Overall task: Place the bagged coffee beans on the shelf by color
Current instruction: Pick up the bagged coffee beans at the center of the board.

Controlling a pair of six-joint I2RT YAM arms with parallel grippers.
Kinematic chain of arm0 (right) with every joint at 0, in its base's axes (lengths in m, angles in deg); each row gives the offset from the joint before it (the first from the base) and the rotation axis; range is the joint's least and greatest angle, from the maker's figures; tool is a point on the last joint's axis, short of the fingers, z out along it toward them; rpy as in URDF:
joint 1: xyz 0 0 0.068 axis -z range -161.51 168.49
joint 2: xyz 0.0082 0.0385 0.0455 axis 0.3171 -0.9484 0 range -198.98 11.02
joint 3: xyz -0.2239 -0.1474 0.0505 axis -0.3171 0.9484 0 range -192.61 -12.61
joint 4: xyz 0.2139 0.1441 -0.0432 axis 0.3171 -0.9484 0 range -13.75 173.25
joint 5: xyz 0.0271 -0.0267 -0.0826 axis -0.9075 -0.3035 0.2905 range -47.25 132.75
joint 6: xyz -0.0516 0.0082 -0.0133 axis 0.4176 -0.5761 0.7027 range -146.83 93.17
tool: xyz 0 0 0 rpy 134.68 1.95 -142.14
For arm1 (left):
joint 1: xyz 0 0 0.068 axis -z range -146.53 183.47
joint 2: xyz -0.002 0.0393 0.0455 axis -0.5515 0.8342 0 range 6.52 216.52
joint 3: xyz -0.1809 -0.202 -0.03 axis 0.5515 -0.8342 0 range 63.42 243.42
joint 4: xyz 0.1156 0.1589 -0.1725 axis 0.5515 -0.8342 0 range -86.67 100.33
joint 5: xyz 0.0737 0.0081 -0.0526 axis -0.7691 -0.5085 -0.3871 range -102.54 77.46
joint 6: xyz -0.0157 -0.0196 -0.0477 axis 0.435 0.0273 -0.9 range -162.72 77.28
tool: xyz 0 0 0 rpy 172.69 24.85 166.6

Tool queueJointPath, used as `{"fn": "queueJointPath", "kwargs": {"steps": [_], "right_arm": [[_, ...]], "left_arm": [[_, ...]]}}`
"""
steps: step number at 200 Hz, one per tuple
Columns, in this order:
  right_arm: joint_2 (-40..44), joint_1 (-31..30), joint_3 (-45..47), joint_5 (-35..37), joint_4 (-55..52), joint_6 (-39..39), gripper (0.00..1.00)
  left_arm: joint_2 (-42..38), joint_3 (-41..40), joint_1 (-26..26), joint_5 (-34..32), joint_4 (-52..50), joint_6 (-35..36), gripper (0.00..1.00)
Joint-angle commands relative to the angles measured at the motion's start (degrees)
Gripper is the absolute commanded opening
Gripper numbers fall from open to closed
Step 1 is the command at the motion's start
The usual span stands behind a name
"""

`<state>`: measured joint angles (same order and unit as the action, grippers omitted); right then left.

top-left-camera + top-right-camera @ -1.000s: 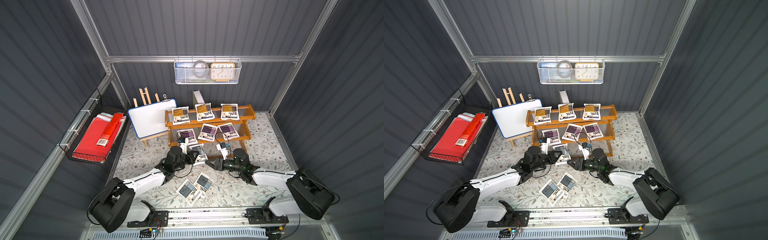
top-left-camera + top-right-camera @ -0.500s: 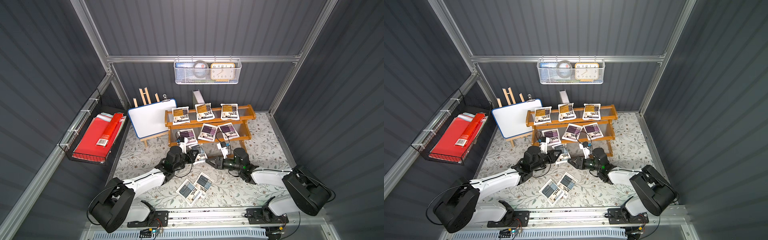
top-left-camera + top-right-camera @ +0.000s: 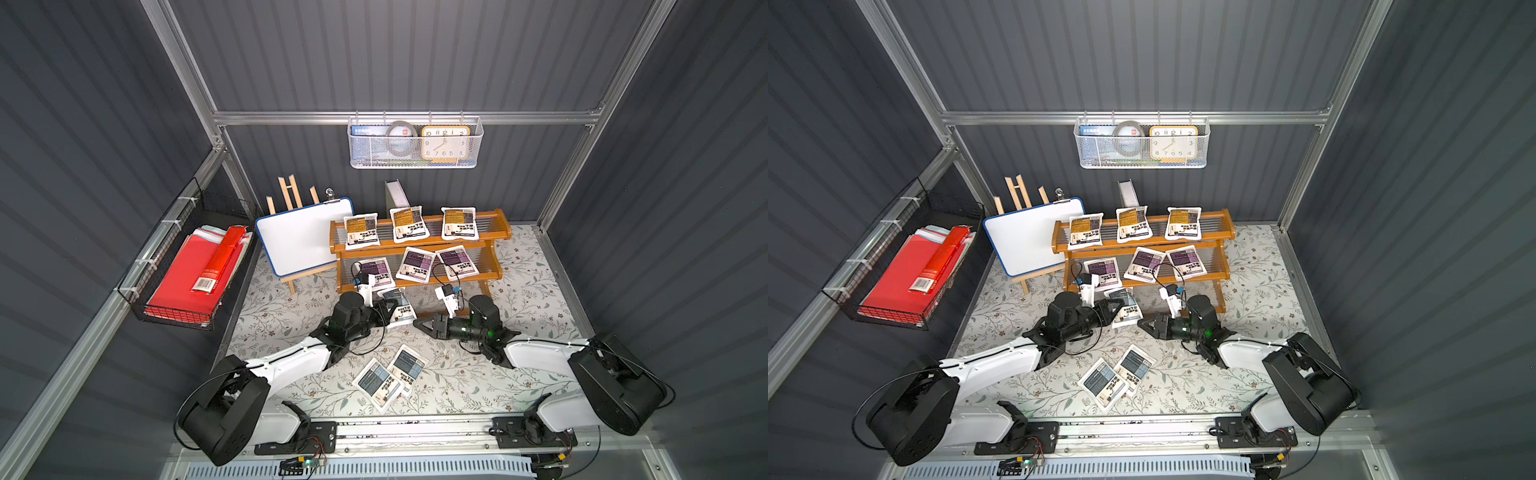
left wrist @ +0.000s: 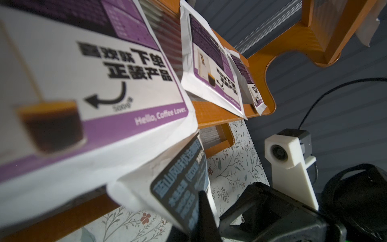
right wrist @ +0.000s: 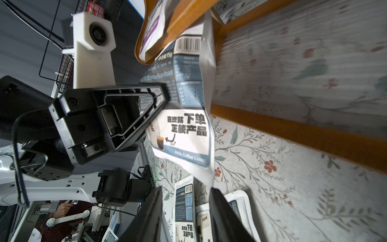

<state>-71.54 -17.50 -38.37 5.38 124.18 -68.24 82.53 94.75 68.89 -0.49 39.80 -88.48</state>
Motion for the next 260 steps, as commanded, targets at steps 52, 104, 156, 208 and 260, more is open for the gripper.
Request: {"fn": "queueJointPath", "kwargs": {"steps": [52, 104, 156, 208, 260], "right_arm": [[-4.78, 0.3, -0.11, -0.91, 7.9, -2.8, 0.41], [-6.56, 0.31, -0.33, -0.73, 14.9, -6.78, 0.38], [-12.34, 0.22, -0.65, -1.94, 24.98, -12.11, 0.15], [-6.43, 0.35, 1.22, 4.49, 12.9, -5.64, 0.0], [1.77, 2.16, 2.08, 13.7, -8.93, 3.42, 0.0]], "left_arm": [[-1.48, -0.79, -0.44, -0.85, 1.9, -0.87, 0.0], [-0.62, -0.51, -0.48, -0.27, 2.25, -0.93, 0.0], [-0.07, -0.44, -0.44, 0.41, 2.75, -1.04, 0.0], [-1.28, 1.46, -0.52, -5.52, -5.89, -0.44, 0.46], [-7.12, 0.72, -0.53, -22.89, -19.05, -4.41, 0.6]]}}
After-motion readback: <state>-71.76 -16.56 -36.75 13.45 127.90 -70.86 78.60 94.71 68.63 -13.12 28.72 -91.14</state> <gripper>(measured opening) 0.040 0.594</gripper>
